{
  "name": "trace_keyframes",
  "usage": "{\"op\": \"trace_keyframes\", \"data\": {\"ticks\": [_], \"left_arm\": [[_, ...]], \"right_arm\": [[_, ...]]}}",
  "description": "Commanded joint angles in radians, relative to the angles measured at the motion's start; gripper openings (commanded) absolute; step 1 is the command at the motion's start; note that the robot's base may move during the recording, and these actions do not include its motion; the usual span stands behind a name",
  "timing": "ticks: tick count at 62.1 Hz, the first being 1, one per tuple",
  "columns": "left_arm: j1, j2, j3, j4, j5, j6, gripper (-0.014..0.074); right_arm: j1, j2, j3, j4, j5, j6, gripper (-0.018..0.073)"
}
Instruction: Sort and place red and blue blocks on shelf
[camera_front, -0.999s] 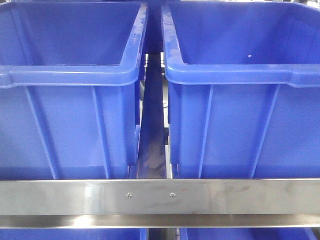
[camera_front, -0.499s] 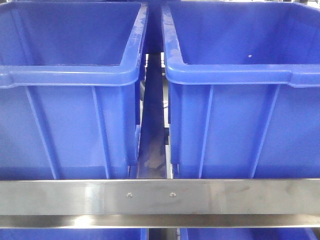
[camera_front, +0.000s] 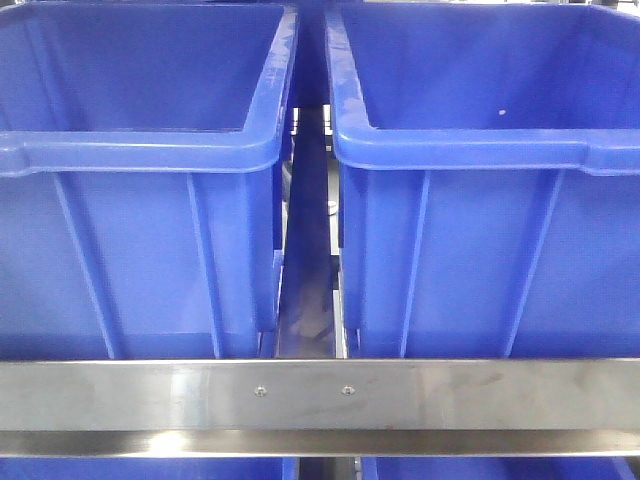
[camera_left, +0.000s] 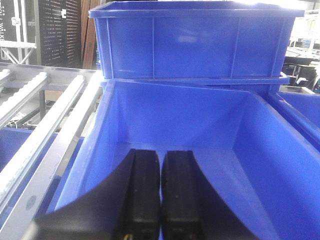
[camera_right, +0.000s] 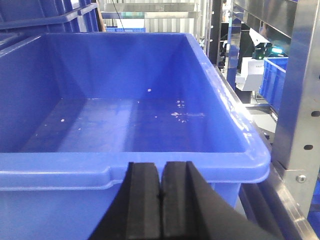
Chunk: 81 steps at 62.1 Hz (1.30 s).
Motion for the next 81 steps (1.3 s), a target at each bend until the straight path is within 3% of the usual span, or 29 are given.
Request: {"op": "trace_keyframes", "data": {"ticks": [1,52,81], "left_arm": [[0.001,0.009,-0.031,-0.008,-0.089,0.002,0.0126],[0.001,0.009,-0.029,-0.008,-0.091,0.002,0.0126],[0.015,-0.106,0.194,0.046,-0.083,0.002,0.0126]], "right_arm": [[-0.002,-0.021,-0.024,-0.006,-0.075,-0.004,0.0045],[-0.002,-0.021,-0.024,-0.006,-0.075,-0.004,0.0045],[-0.002,-0.021,-0.024,-0.006,-0.075,-0.004,0.0045]]}}
